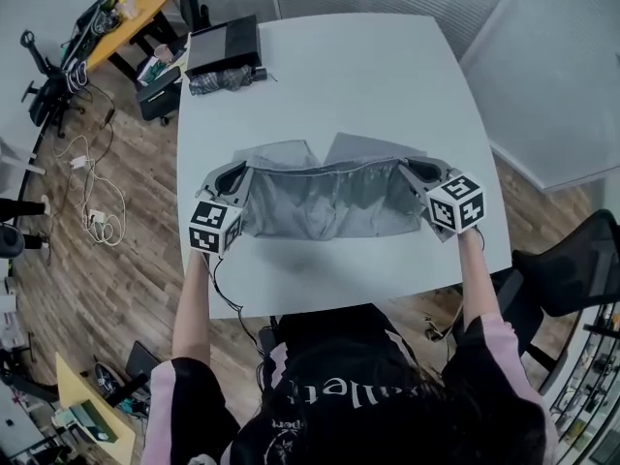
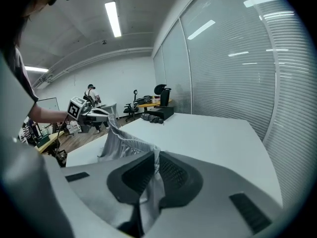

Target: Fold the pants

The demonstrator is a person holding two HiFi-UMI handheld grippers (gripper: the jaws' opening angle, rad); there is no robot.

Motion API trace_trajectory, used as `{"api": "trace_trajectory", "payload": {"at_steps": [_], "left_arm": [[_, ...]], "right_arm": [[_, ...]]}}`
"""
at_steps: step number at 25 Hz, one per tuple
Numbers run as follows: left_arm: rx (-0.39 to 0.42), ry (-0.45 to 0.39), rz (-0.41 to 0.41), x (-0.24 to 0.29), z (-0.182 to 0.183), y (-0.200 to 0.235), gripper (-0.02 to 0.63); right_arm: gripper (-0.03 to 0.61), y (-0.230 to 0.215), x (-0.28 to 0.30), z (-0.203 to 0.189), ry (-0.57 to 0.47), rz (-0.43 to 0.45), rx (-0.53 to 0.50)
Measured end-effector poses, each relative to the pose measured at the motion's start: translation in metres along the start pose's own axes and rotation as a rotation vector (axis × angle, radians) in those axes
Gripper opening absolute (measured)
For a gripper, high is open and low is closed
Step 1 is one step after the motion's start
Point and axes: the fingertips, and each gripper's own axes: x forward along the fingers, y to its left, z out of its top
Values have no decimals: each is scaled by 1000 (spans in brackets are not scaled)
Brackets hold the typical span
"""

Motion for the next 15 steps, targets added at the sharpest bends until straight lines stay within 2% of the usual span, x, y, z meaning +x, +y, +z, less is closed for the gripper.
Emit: {"api": "trace_trajectory", "payload": {"at_steps": [8, 15], "left_arm": [[-1, 144, 5, 53, -53, 20, 38], [-71, 244, 20, 77, -95, 25, 38]], "right_arm": [[43, -25, 65, -34, 114, -45, 21], [43, -32, 100, -66, 200, -63, 37]]}}
